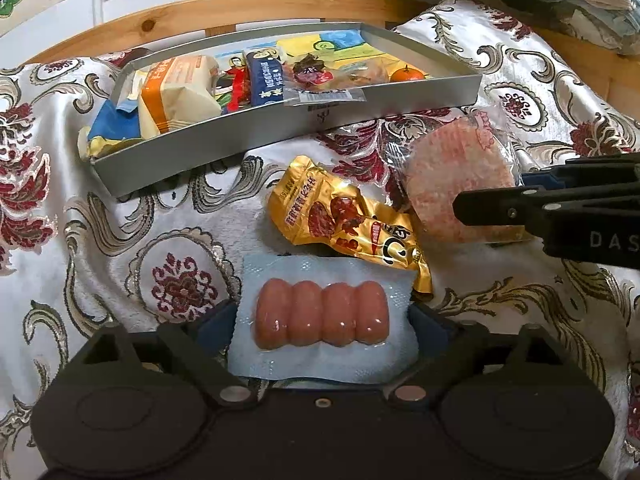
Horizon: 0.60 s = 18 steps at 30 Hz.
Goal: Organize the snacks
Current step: 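Grasp the sausage pack with the left tool while the right tool lifts the wafer cake toward the tray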
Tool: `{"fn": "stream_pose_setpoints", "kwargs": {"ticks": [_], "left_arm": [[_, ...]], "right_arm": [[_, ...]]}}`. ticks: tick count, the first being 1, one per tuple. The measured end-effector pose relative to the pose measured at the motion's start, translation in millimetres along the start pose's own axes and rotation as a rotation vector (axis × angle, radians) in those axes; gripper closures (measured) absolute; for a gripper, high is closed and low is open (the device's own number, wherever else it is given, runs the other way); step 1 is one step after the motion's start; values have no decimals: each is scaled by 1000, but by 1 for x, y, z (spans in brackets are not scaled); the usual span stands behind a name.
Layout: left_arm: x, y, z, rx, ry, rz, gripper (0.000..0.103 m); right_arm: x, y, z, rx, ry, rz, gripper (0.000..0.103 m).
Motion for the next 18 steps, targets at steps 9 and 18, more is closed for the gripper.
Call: {"fn": "stream_pose_setpoints", "kwargs": {"ticks": [9, 18], "left_arm": [[-3, 2, -11, 25, -2, -31, 14], [1, 4, -33, 22, 14, -122, 14]], "right_arm": [[22, 1, -10, -10, -67, -107, 83], [32, 5, -31, -42, -72, -127, 83]]}}
Point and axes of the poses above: each gripper's, at about its wrist camera, not at the fingertips, and z roughly the way its jaws point, x to its left, y to its top, the point moved 1 cm from there along z, roughly the way its jaws point
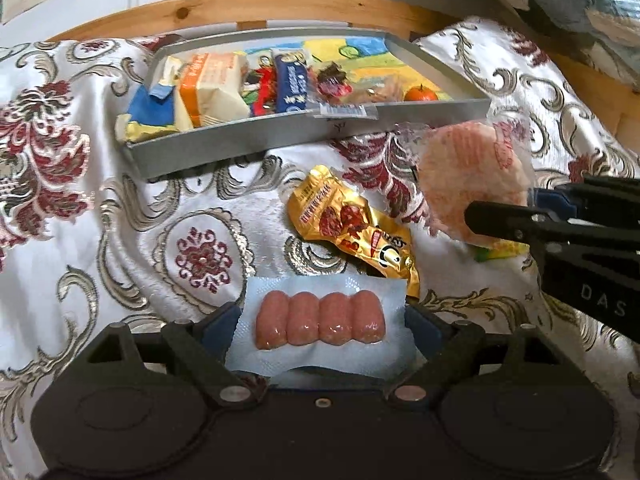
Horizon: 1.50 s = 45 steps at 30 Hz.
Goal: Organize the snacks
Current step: 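Grasp the sausage pack with the left tool while the right tool lifts the wafer cake toward the tray, then lower the sausage pack into the tray with the left tool while the right tool lowers the wafer cake in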
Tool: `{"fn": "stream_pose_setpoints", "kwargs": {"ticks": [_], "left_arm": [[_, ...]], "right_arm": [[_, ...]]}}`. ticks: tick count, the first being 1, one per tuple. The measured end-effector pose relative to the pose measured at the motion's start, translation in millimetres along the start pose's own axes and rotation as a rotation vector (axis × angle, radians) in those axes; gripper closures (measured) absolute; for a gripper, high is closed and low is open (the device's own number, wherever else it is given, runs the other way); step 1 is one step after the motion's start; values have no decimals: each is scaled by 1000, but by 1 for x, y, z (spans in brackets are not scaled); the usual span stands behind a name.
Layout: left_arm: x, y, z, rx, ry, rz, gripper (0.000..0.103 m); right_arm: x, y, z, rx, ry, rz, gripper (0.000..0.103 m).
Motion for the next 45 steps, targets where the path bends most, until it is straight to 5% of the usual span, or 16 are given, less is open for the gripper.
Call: {"fn": "stream_pose_setpoints", "kwargs": {"ticks": [14, 24, 37, 45], "left_arm": [[-19, 0, -37, -142, 32, 99, 14], [-4, 15, -40, -166, -14, 11, 15], [9, 114, -29, -352, 46, -88, 15], [2, 179, 21, -356, 95, -92, 15]], "right_arm": [[-2, 4, -15, -49, -16, 41, 83], [-10, 9, -20, -134, -85, 35, 83], [-67, 59, 13, -298, -116, 110, 83], [-97, 64, 52, -356, -187, 97, 83]]}}
Point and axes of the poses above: each gripper's, at about its wrist camera, not at the fingertips, and z roughly the way its jaws point, x to its left, y to its top, the point moved 1 cm from there along z, roughly the way its jaws point
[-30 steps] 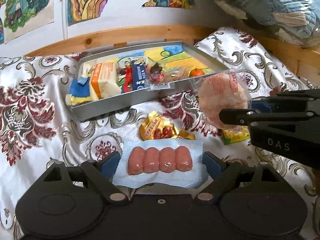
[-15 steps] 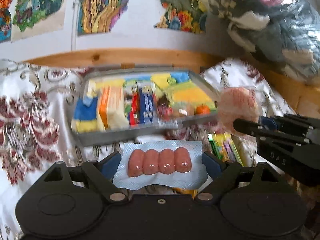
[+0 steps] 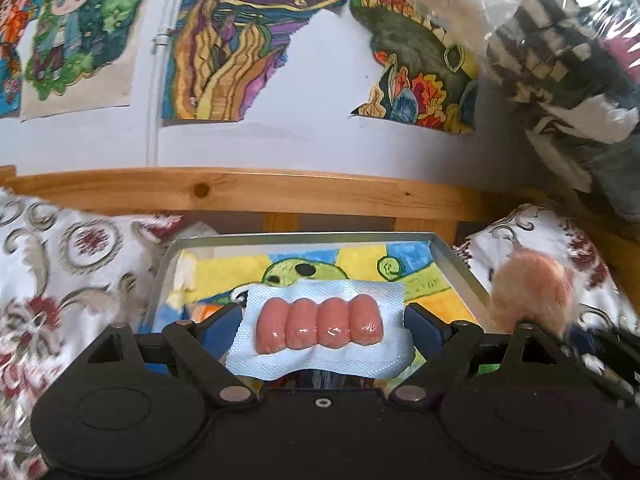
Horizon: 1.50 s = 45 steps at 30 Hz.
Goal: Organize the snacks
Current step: 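Lower the sausage pack into the tray with the left tool while the right tool lowers the wafer cake in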
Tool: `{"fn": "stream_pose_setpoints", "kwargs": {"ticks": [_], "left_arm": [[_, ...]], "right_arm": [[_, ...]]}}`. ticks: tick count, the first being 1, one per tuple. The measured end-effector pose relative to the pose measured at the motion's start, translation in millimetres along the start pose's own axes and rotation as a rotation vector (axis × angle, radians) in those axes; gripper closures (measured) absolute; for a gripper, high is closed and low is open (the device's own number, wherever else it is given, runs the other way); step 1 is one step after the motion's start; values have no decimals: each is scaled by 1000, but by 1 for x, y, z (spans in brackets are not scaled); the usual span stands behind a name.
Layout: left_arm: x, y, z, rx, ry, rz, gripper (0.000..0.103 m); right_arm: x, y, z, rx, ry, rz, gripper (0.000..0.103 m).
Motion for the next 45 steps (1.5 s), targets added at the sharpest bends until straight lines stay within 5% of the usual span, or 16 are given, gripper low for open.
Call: {"fn": "stream_pose_setpoints", "kwargs": {"ticks": [13, 31, 37, 45], "left_arm": [[-38, 8, 68, 56, -101, -62, 15], [-73, -7, 103, 195, -82, 24, 14], [-75, -10, 107, 225, -66, 20, 13], [-61, -12, 106, 249, -57, -86, 5]], "right_arm": [[-35, -29, 24, 74, -24, 179, 83], [-43, -31, 30, 106, -6, 237, 81], [-43, -31, 30, 113, -28, 230, 74], [-32, -26, 28, 99, -18, 171, 44]]}}
Point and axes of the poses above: each gripper's, at about its wrist camera, not at the fingertips, and z roughly the way its jaws point, x to its left, y to its top, the point moved 1 cm from there along z, roughly the way its jaws point
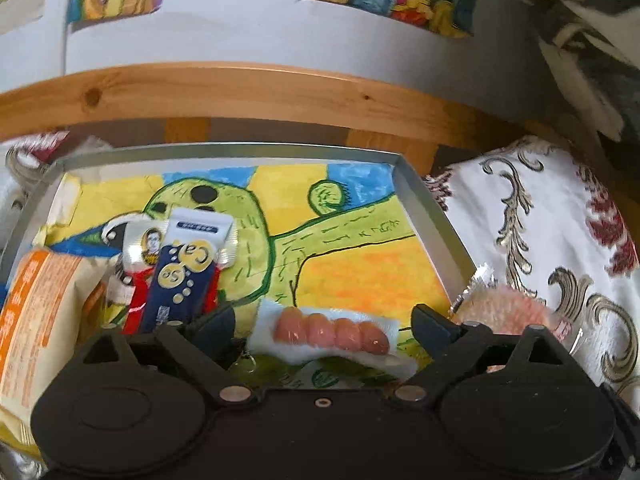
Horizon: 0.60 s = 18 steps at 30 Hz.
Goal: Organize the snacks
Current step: 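Lower the sausage pack into the tray with the left tool while the right tool lowers the wafer cake in, then open both tools and lift them away from the tray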
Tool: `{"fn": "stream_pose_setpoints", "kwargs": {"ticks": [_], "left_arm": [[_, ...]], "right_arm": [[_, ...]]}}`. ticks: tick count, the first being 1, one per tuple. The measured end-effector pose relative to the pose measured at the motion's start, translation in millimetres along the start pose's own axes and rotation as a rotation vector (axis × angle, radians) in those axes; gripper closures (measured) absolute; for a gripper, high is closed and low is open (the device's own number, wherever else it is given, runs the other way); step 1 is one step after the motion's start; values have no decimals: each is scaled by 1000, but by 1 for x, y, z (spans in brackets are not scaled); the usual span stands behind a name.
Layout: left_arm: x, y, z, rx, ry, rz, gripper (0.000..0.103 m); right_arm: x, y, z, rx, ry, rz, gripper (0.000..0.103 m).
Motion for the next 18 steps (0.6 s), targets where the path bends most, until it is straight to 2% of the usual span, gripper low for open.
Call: {"fn": "stream_pose_setpoints", "kwargs": {"ticks": [2, 7, 14, 18], "left_arm": [[3, 1, -5, -3, -2, -32, 5], [4, 8, -29, -44, 7, -44, 1], [8, 17, -80, -124, 54, -22, 1], [16, 18, -116, -167, 79, -20, 1]], "right_arm": [[1, 2, -2, -10, -21, -14, 32], [3, 12, -12, -30, -40, -35, 17], [16, 35, -39, -86, -80, -69, 2], [22, 53, -61, -121, -73, -62, 0]]}}
Point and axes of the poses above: each gripper's, at about its wrist camera, not at the fingertips, and z roughly the way its jaws point, x to its left, y to its top, the point moved 1 cm from there along z, roughly the way its jaws point
